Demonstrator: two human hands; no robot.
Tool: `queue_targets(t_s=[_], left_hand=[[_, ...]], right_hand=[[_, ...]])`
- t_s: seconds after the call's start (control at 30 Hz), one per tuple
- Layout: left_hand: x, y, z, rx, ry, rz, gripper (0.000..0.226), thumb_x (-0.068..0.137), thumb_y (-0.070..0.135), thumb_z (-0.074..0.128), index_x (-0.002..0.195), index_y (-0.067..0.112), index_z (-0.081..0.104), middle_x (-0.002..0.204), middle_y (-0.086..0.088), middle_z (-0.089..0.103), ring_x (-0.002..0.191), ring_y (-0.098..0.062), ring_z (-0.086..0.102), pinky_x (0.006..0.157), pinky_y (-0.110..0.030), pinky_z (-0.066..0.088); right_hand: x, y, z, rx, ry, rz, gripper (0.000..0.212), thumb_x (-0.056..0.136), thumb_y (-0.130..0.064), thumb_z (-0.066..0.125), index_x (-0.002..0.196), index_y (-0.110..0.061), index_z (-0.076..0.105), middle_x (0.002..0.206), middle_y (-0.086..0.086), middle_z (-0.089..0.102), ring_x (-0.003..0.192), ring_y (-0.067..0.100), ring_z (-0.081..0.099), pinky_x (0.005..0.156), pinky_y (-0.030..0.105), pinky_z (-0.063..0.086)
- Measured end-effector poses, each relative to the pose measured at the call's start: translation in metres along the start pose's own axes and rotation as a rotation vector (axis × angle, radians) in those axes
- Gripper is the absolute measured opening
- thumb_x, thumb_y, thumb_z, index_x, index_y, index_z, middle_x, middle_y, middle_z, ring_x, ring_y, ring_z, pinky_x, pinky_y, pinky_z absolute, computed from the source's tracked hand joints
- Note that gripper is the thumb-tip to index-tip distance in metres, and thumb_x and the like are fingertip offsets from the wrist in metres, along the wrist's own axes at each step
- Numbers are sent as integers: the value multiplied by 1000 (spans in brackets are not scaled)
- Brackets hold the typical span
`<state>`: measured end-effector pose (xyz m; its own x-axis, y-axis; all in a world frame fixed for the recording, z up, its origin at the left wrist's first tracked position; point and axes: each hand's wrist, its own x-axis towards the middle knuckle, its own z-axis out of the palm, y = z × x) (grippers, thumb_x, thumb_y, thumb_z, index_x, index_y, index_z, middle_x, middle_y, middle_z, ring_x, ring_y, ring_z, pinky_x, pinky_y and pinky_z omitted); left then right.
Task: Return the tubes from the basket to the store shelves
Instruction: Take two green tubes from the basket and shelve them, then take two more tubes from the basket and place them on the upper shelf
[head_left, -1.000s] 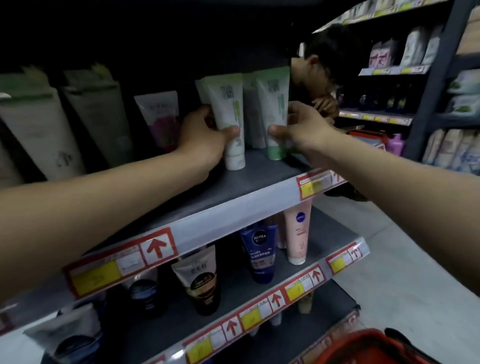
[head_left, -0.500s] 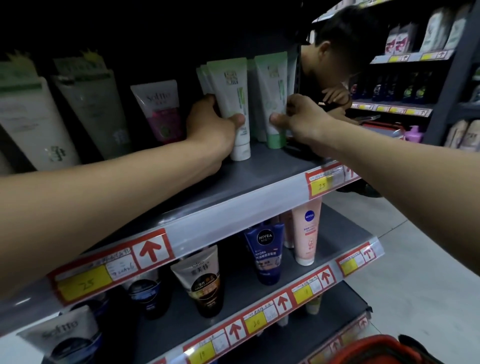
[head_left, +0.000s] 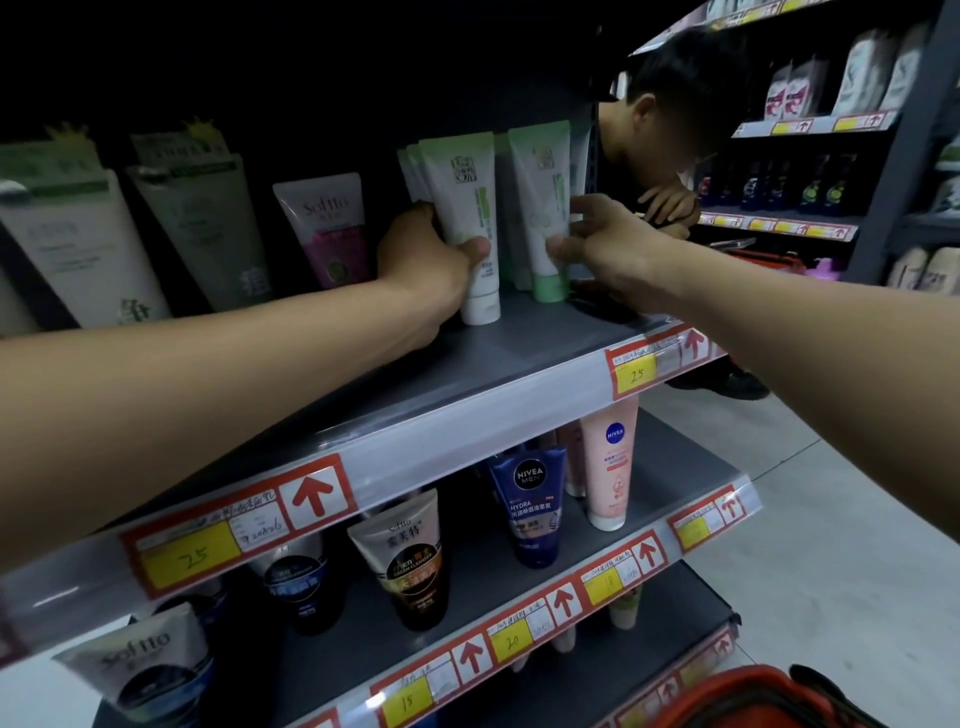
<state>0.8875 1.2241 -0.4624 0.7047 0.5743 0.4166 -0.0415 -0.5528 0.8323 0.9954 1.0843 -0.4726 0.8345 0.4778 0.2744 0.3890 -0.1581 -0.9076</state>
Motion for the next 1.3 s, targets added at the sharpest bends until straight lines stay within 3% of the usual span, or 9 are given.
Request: queue_targets(t_s=[0.07, 0.13, 0.27, 0.33, 0.43, 0.53, 0.83, 1.1, 1.3], left_hand=[[-4, 1, -2, -3, -9, -21, 44, 89, 24, 72, 127, 9, 57, 128, -6, 64, 115, -23, 63, 100, -38, 52], [-9, 4, -5, 7, 9, -36, 49, 91, 32, 70, 130, 9, 52, 131, -5, 62, 118, -22, 61, 97, -30, 50], [-25, 25, -24, 131, 145, 10, 40, 97, 27, 54, 133, 13, 44, 132, -6, 56, 120, -24, 56, 78, -20, 37], [-37, 38, -34, 263, 145, 126, 41, 94, 25, 54, 132, 14, 45, 130, -10, 55, 120, -28, 54, 79, -25, 38], [-65, 60, -40, 450, 49, 233, 45, 93, 27, 53, 135, 15, 43, 135, -18, 48, 125, -36, 47, 94, -39, 40], [-101, 82, -39, 494, -61, 281, 45, 93, 31, 52, 134, 16, 43, 139, -19, 41, 130, -38, 39, 105, -47, 37], [-214, 119, -15, 499, -343, 446, 44, 94, 34, 46, 137, 22, 41, 130, -14, 44, 126, -35, 38, 102, -44, 35], [-292, 126, 23, 456, -558, 572, 41, 97, 40, 44, 136, 28, 40, 124, -5, 43, 120, -27, 39, 100, -44, 38], [-333, 100, 65, 472, -728, 553, 40, 97, 42, 41, 135, 30, 38, 123, -2, 43, 119, -25, 40, 95, -41, 37]], right_hand=[[-5, -1, -5, 14, 30, 21, 62, 96, -17, 57, 147, -10, 22, 117, 5, 58, 98, 16, 61, 79, 31, 55], [-12, -5, -10, -71, 130, 11, 60, 97, -27, 55, 146, -11, 23, 123, 11, 59, 109, 25, 59, 91, 42, 52], [-40, -19, -18, -506, 360, -92, 51, 97, -36, 47, 136, -5, 37, 133, 22, 50, 121, 39, 49, 97, 42, 41], [-64, -27, -22, -631, 396, -121, 48, 97, -38, 45, 132, -6, 41, 131, 24, 48, 121, 43, 45, 97, 48, 41], [-108, -40, -31, -742, 399, -114, 47, 96, -40, 44, 130, -8, 43, 129, 24, 46, 119, 46, 44, 97, 53, 41], [-158, -57, -47, -847, 398, -84, 44, 97, -41, 42, 127, -9, 43, 128, 24, 44, 118, 46, 43, 95, 53, 41], [-315, -79, -102, -961, 458, -2, 39, 97, -45, 40, 123, -16, 46, 123, 13, 44, 116, 36, 45, 93, 51, 43], [-428, -40, -143, -895, 469, 144, 39, 96, -48, 39, 124, -22, 46, 124, 3, 46, 121, 23, 47, 98, 44, 44], [-472, 8, -143, -835, 431, 272, 40, 97, -47, 37, 129, -24, 44, 129, -1, 44, 123, 16, 46, 99, 35, 42]])
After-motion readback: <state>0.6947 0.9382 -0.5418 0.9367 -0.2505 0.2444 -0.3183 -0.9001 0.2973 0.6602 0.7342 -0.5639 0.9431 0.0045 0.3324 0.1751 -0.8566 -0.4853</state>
